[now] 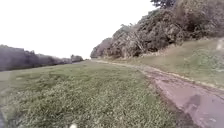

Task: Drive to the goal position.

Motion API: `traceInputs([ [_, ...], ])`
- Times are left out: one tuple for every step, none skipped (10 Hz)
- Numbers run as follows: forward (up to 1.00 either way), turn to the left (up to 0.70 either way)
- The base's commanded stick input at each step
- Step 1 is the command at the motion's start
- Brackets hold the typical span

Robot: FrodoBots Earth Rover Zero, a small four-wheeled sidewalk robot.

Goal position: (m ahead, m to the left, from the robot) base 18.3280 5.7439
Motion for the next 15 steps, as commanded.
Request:
traceInputs([
  [0.04, 0.00],
  [0.05, 0.00],
  [0.05, 0.00],
  [0.04, 0.00],
  [0.05, 0.00],
  [0.05, 0.00],
  [0.05, 0.00],
  [0.04, 0.00],
  [0.04, 0.00],
  [0.05, 0.00],
  [0.05, 0.00],
  [0.05, 0.00],
  [0.04, 0.00],
  [0.04, 0.00],
  [0.05, 0.00],
])
